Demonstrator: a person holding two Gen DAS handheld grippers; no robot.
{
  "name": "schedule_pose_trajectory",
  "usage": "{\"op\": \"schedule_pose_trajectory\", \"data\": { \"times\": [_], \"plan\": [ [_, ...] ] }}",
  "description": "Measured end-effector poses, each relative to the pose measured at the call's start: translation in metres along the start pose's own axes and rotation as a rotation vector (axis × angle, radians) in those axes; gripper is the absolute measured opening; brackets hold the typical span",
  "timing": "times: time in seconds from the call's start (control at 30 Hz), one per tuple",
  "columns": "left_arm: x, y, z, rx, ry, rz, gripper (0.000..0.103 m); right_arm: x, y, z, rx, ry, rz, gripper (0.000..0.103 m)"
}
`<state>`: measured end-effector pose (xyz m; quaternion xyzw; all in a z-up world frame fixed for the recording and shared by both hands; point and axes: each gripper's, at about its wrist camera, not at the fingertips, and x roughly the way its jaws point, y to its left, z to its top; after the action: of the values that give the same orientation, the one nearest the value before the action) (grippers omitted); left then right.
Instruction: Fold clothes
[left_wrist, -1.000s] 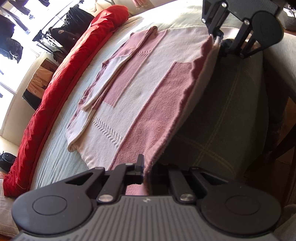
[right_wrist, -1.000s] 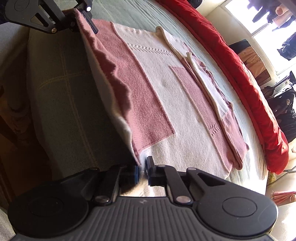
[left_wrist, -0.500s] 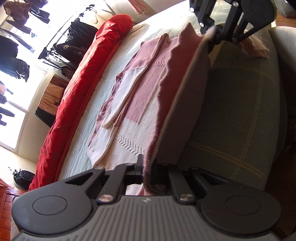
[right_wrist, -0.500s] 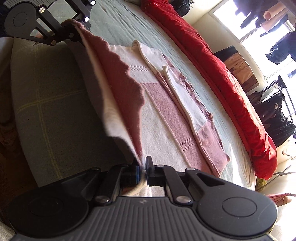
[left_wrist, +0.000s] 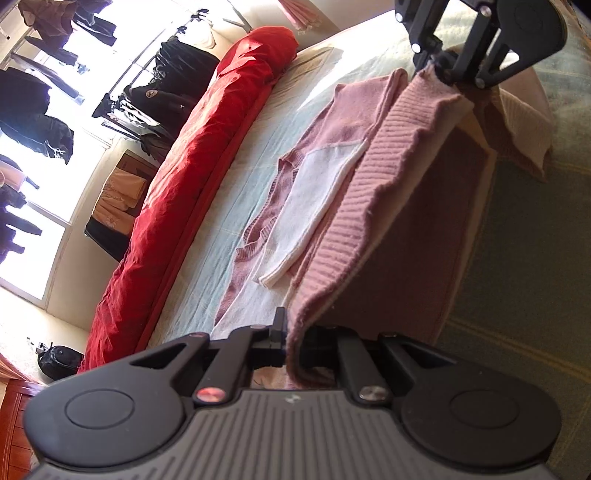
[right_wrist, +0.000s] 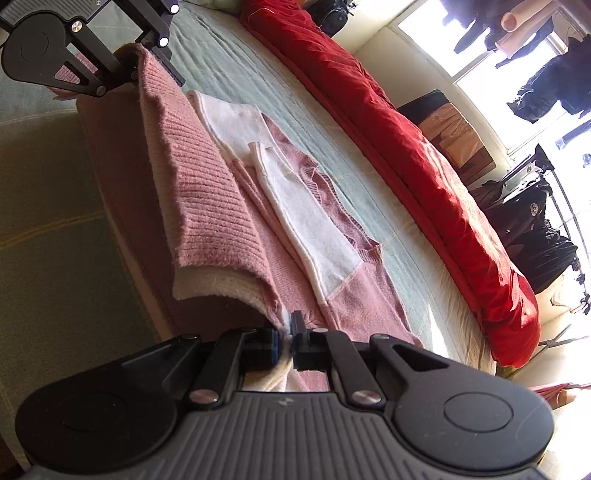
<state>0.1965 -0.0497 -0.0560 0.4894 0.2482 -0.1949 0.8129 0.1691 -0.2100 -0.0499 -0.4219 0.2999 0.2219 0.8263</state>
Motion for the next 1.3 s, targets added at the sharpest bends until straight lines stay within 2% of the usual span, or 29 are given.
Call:
{"op": "schedule_pose_trajectory", "data": {
  "times": [0.33,0.57,0.7,0.8,1.13,1.2,1.3],
  "plan": [
    [0.07,0.04,0.015,-0.029,0.019,0.02,0.008,0.067,-0.052,0.025,0.037,-0.001,-0.03,0.007],
    [0.113,0.056,0.021,-0.025,0.034,0.015,0.009,0.108,-0.077,0.033,0.077,0.016,-0.029,0.008],
    [0.13,0.061,0.023,-0.027,0.039,0.017,0.009,0.125,-0.083,0.034,0.065,0.033,-0.039,0.008],
    [0.144,0.064,0.023,-0.026,0.047,0.015,0.009,0.139,-0.092,0.033,0.094,0.037,-0.013,0.008],
    [0.181,0.065,0.008,-0.114,0.099,-0.034,0.01,0.181,-0.087,0.032,0.071,0.058,0.015,0.008],
    [0.188,0.066,0.006,-0.133,0.116,-0.053,0.013,0.185,-0.087,0.03,0.083,0.064,0.027,0.01],
    [0.196,0.067,0.004,-0.168,0.135,-0.069,0.015,0.188,-0.089,0.028,0.113,0.064,0.033,0.02]
  ]
}}
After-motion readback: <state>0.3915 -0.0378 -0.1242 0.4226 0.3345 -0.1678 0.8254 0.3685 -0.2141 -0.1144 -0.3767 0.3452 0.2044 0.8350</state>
